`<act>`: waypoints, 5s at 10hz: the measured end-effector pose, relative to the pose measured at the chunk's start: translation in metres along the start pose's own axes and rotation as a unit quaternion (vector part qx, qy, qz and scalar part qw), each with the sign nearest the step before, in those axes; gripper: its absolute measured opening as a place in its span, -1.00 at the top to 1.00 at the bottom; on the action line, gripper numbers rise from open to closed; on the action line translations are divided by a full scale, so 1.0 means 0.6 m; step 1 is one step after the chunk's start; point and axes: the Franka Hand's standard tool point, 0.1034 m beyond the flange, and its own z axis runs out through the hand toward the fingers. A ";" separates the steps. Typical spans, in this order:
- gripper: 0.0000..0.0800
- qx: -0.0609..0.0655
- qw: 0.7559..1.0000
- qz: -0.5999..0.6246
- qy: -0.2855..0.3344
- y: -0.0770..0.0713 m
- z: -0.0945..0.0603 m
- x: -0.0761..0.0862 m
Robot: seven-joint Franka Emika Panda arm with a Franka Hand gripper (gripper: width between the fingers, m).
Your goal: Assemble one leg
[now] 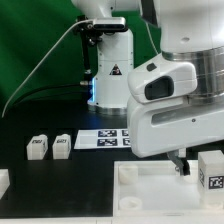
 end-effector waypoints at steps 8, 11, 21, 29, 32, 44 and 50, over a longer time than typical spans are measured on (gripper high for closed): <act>0.26 -0.003 1.000 0.024 0.012 0.004 0.006 -0.001; 0.26 0.002 0.960 0.273 0.064 0.006 0.007 -0.004; -0.57 0.029 0.840 0.534 0.092 -0.008 0.011 -0.003; -0.62 -0.029 0.992 0.067 0.099 -0.021 0.006 -0.005; -0.39 -0.026 0.990 0.094 0.098 -0.019 0.008 -0.005; 0.22 0.079 0.731 0.673 0.082 -0.019 0.015 -0.006; -0.61 0.036 0.902 0.421 0.089 -0.009 0.021 -0.008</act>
Offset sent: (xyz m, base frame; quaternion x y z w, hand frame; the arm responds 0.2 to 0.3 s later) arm 0.0000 0.0000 0.0000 0.0000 0.0000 0.0000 1.0000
